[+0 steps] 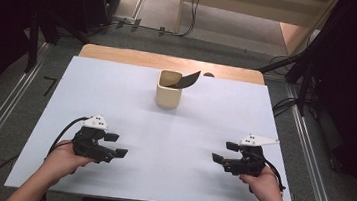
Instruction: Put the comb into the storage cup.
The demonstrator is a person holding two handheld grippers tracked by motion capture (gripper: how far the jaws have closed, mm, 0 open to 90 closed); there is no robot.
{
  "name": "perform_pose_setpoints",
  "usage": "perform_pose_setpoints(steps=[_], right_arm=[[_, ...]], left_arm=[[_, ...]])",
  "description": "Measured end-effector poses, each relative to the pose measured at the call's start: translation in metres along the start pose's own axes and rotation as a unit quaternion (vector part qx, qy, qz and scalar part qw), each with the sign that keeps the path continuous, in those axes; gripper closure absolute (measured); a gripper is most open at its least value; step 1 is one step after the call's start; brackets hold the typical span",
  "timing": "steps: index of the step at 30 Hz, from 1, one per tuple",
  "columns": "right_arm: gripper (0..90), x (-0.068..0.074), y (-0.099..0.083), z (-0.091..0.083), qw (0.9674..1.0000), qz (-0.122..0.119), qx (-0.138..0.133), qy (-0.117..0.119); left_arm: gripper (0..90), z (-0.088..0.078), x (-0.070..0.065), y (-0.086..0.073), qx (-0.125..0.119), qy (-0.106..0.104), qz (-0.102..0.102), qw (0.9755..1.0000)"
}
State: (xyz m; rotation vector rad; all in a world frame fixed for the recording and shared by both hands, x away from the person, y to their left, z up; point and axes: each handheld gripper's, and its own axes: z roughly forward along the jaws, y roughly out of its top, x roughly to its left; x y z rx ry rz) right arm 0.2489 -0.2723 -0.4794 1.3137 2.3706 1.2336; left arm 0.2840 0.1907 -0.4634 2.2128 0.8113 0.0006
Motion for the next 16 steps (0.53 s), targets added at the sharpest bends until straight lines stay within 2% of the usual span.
perform_pose_setpoints(steps=[16], right_arm=[[21.6,-0.0031,-0.0034,0.0017,0.9999,-0.003,0.011,-0.001]], left_arm=[[30.8,0.0006,0.0014,-0.0009,0.001,0.0,-0.002,1.0]])
